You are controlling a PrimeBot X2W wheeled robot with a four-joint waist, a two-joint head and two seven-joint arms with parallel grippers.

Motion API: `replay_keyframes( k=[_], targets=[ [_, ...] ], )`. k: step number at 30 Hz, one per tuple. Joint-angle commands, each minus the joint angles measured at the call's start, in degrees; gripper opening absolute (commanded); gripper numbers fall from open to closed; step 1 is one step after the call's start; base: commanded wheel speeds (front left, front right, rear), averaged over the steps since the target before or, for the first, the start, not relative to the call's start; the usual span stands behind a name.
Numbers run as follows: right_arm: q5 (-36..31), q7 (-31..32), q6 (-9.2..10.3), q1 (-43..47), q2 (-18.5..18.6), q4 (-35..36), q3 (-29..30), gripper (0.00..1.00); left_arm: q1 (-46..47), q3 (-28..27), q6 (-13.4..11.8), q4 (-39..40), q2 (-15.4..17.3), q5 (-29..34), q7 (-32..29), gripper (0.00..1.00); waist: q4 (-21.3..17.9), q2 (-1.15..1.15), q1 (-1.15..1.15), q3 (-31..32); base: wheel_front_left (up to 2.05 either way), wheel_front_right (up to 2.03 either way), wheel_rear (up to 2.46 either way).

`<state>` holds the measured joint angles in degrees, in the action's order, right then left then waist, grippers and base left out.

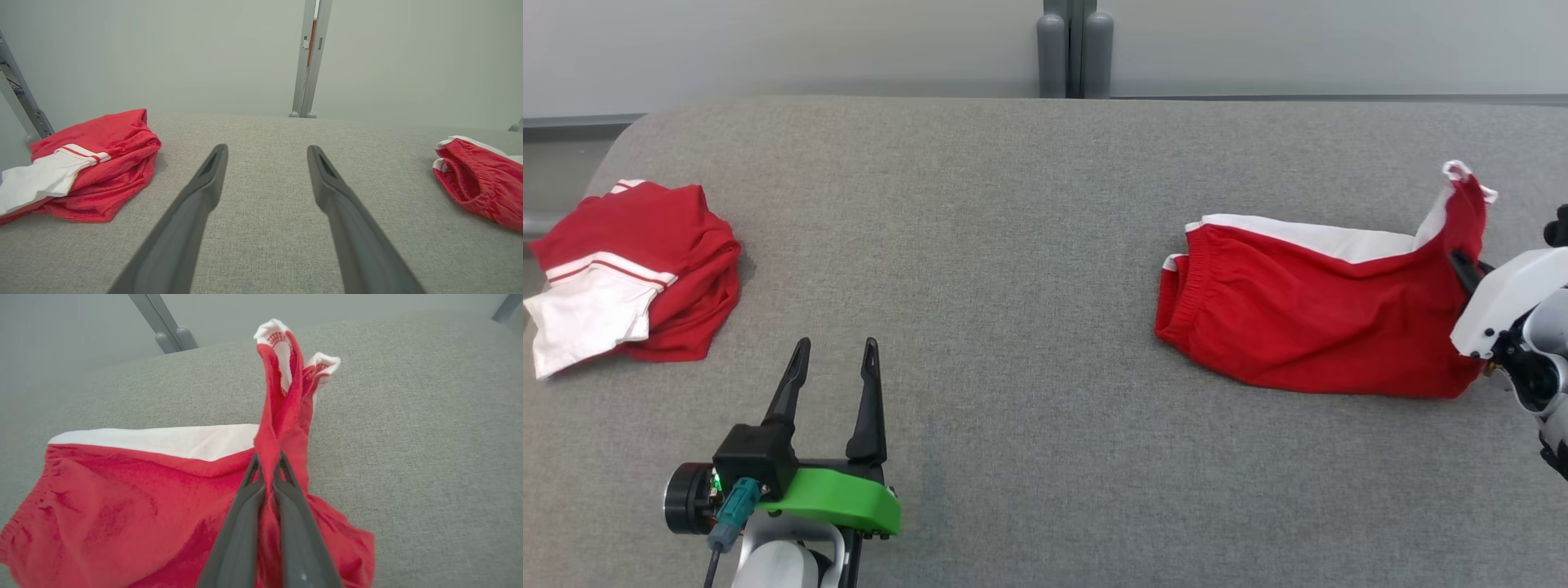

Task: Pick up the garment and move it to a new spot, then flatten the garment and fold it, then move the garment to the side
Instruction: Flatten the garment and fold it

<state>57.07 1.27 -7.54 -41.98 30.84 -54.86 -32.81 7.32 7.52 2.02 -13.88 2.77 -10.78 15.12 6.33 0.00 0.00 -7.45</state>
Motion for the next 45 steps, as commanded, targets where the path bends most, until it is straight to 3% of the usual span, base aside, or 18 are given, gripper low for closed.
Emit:
replay_keyframes(
  k=[1,14,27,28,29,30,45],
  targets=[
    [0.83,0.61,0.10,0.56,-0.36,1.49,-0.30,0.00,-0.88,0.16,0.23,-0.15,0.24,0.15,0.03,1.00,-0.76,0.00,0.00,0.87,0.00,0.00,0.00],
    [3.50,7.15,0.09,0.07,-6.70,11.59,-2.99,0.00,-1.68,1.78,-0.41,-0.41,0.24,-1.02,0.03,1.00,0.55,0.00,0.00,2.18,0.00,0.00,0.00],
    [2.75,7.32,0.09,0.36,-15.05,8.51,-3.97,0.00,-0.73,3.84,-0.89,-0.91,0.24,-2.01,0.03,1.00,3.26,0.00,0.00,1.73,0.00,0.00,0.00],
    [2.57,6.86,0.09,0.27,-15.38,7.93,-4.03,0.13,-0.63,3.94,-0.90,-0.93,0.24,-1.99,0.03,1.00,3.47,0.00,0.00,1.65,0.00,0.00,0.00],
    [2.36,6.34,0.09,0.13,-15.58,7.59,-4.07,0.39,-0.58,3.97,-0.88,-0.95,0.24,-2.00,0.03,1.00,3.59,0.00,0.00,1.62,0.00,0.00,0.00],
    [2.11,5.75,0.09,-0.01,-15.79,7.35,-4.12,0.98,-0.59,3.95,-0.93,-0.99,0.24,-1.94,0.03,1.00,3.67,0.00,0.00,1.62,0.00,0.00,0.00],
    [-1.69,-8.09,0.09,1.74,-8.15,10.76,-3.27,1.00,-1.88,-0.58,-0.14,-0.52,0.24,0.45,0.03,1.00,1.08,0.00,0.00,2.39,0.00,0.00,0.00]
  ],
)
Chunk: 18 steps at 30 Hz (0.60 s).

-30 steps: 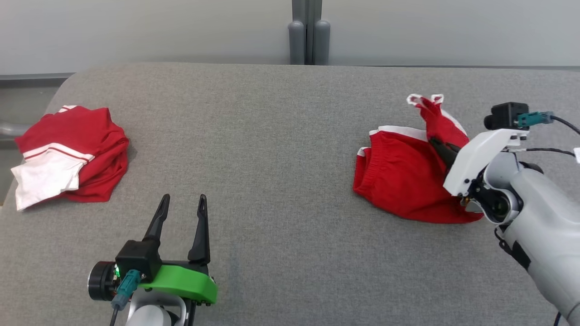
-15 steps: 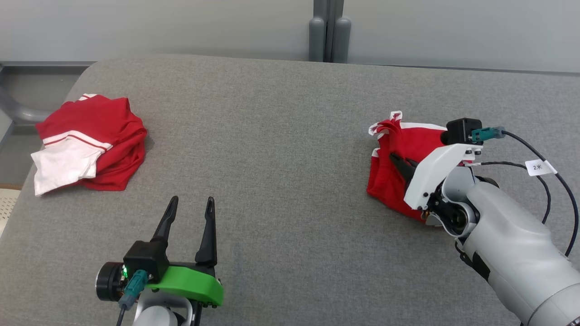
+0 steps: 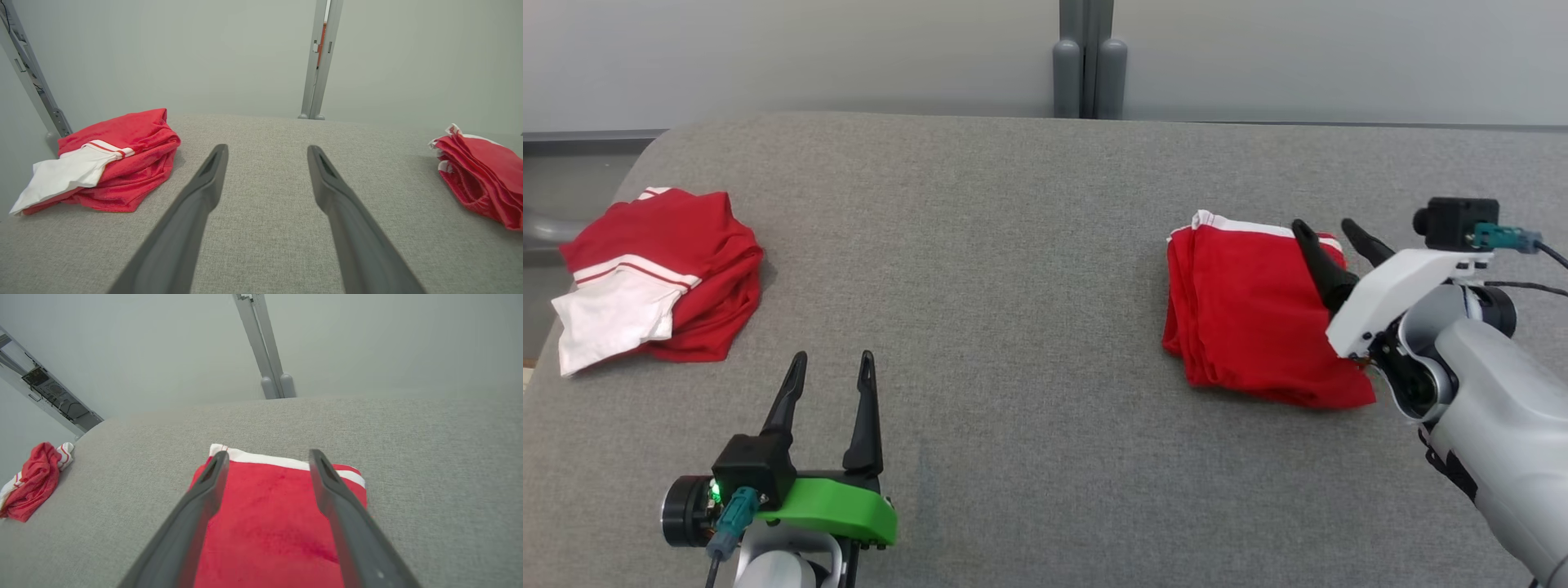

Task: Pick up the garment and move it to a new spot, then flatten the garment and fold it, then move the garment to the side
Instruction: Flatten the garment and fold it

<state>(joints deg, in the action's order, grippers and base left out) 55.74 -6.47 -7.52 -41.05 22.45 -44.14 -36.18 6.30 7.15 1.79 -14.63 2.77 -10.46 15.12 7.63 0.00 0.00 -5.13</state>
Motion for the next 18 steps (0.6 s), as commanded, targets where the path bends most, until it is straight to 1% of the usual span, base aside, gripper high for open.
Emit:
replay_keyframes(
  k=[1,6,11,15,18],
  targets=[
    [-0.52,-1.08,0.07,1.23,0.91,0.03,0.34,1.00,-0.90,-0.53,0.25,0.31,0.24,0.39,0.03,1.00,-0.36,0.00,0.00,0.03,0.00,0.00,0.00],
    [-1.38,-4.64,0.07,3.82,3.04,-0.42,1.50,1.00,-0.75,-1.25,0.66,0.55,0.24,0.79,0.03,1.00,-0.66,0.00,0.00,-0.39,0.00,0.00,0.00],
    [-1.50,-7.50,0.07,6.35,3.64,-0.74,4.29,1.00,-0.79,-1.24,0.75,0.65,0.24,1.13,0.03,1.00,-0.56,0.00,0.00,-0.60,0.00,0.00,0.00],
    [-3.17,-8.77,0.07,9.25,3.37,1.30,9.47,1.00,-1.17,-1.78,0.90,0.65,0.24,1.67,0.03,1.00,-0.96,0.00,0.00,-0.36,0.00,0.00,0.00],
    [-6.58,-8.73,0.07,12.08,2.29,4.83,14.43,1.00,-1.46,-2.32,0.89,0.70,0.25,1.99,0.03,1.00,-1.53,0.00,0.00,0.08,0.00,0.00,0.00]
  ],
)
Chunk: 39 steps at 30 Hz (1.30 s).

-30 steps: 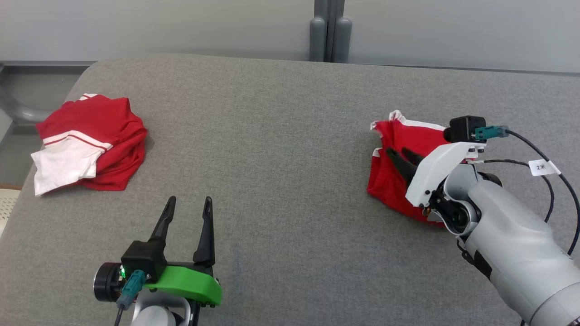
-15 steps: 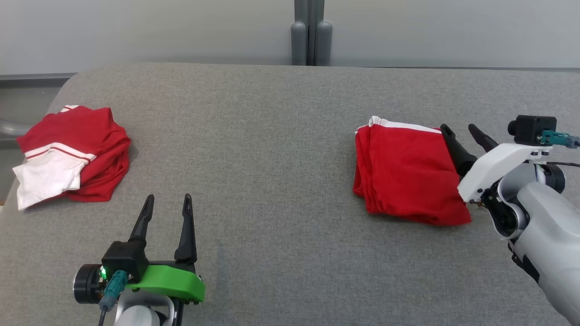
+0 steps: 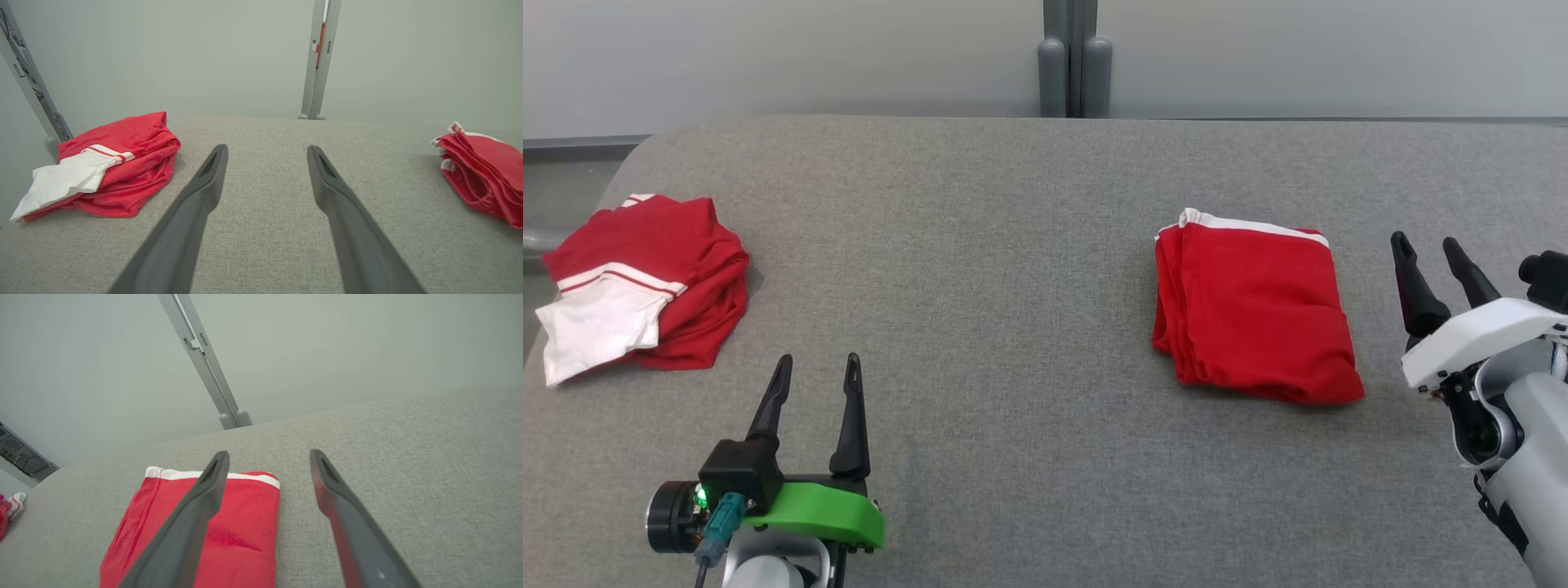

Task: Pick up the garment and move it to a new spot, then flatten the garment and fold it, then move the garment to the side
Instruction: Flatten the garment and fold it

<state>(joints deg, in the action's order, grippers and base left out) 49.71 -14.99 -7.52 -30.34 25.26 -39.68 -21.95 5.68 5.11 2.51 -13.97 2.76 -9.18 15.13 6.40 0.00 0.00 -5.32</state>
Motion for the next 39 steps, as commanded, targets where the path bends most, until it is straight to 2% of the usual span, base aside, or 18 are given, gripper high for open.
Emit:
replay_keyframes(
  k=[1,9,19,23,32,39],
  targets=[
    [-2.02,-0.21,0.07,2.81,-0.93,1.79,2.12,1.00,-0.89,-0.51,0.18,0.07,0.26,0.79,0.02,1.00,-0.51,0.00,0.00,0.43,0.00,0.00,0.00],
    [-13.67,-0.22,0.07,13.60,-5.85,13.65,12.57,1.00,-2.02,-1.84,0.20,-0.04,0.26,0.75,0.02,1.00,-2.18,0.00,0.00,2.37,0.00,0.00,0.00],
    [-27.88,-0.22,0.07,26.31,-11.99,27.25,19.56,1.00,-2.77,-2.77,0.65,-0.42,0.26,1.92,0.02,1.00,-3.25,0.00,0.00,4.53,0.00,0.00,0.00],
    [-31.57,-0.23,0.07,29.95,-13.48,31.80,20.34,1.00,-3.09,-3.57,1.10,-0.59,0.27,2.48,0.02,1.00,-3.82,0.00,0.00,5.38,0.00,0.00,0.00],
    [-34.33,-0.23,0.07,34.04,-16.57,35.68,20.46,1.00,-4.01,-4.73,1.27,-0.63,0.27,3.82,0.02,1.00,-4.43,0.00,0.00,6.04,0.00,0.00,0.00],
    [-34.84,-0.22,0.07,35.94,-17.38,37.09,21.31,1.00,-4.90,-5.71,1.13,-0.12,0.27,4.68,0.02,1.00,-3.89,0.00,0.00,6.27,0.00,0.00,0.00]
  ],
)
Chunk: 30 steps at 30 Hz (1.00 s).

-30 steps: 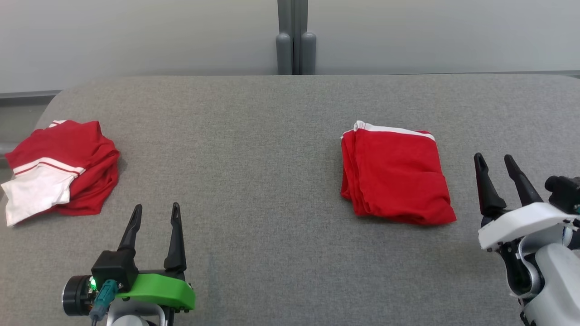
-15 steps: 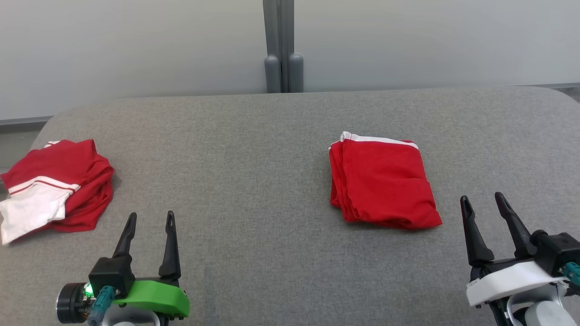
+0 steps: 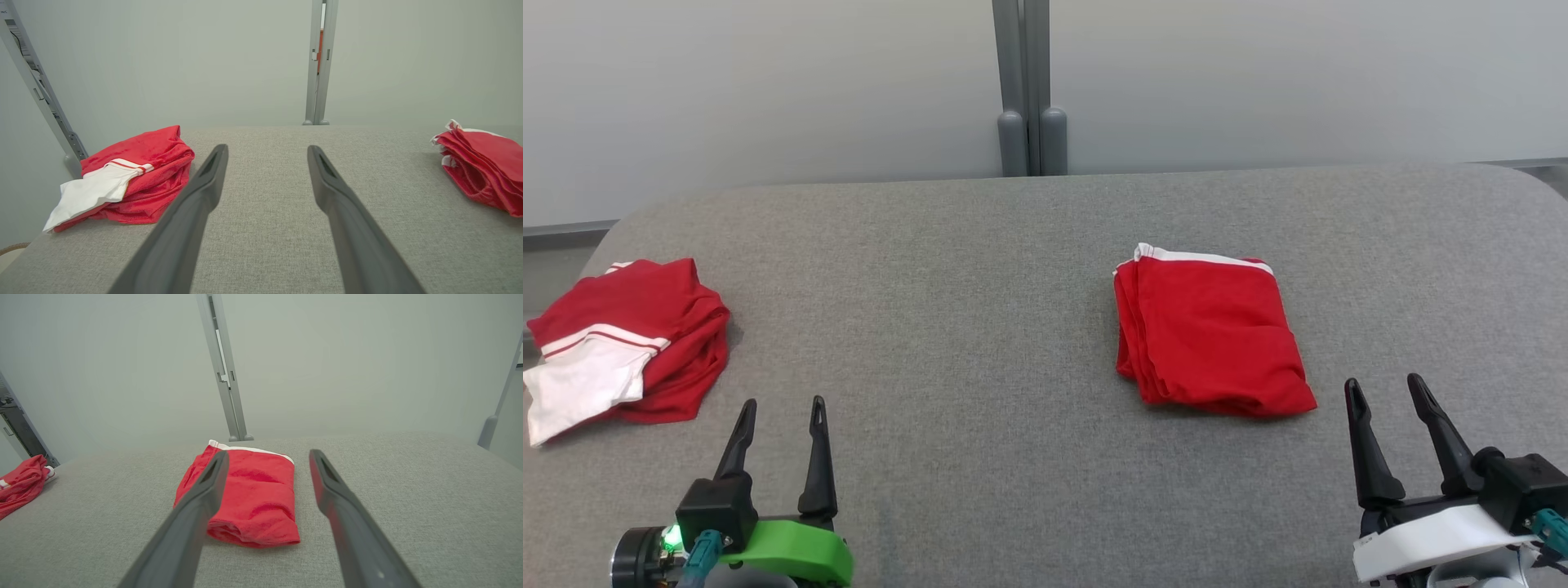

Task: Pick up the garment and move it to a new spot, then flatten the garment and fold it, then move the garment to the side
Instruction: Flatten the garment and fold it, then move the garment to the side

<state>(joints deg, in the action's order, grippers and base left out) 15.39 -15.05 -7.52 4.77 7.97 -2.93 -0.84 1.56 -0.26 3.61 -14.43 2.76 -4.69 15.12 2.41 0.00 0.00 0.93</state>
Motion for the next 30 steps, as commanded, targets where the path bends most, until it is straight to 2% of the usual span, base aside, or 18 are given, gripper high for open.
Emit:
replay_keyframes(
  k=[1,30],
  targets=[
    [-0.57,-0.17,0.07,1.02,-0.21,0.45,0.34,1.00,-0.94,-0.46,0.03,0.38,0.30,0.23,0.03,1.00,0.18,0.00,0.00,0.03,0.00,0.00,0.00],
    [-1.43,-0.17,0.07,1.49,-1.03,0.19,0.76,1.00,-2.20,-0.93,0.90,0.05,0.61,1.90,0.03,1.00,0.82,0.00,0.00,0.12,0.00,0.00,0.00]
  ],
)
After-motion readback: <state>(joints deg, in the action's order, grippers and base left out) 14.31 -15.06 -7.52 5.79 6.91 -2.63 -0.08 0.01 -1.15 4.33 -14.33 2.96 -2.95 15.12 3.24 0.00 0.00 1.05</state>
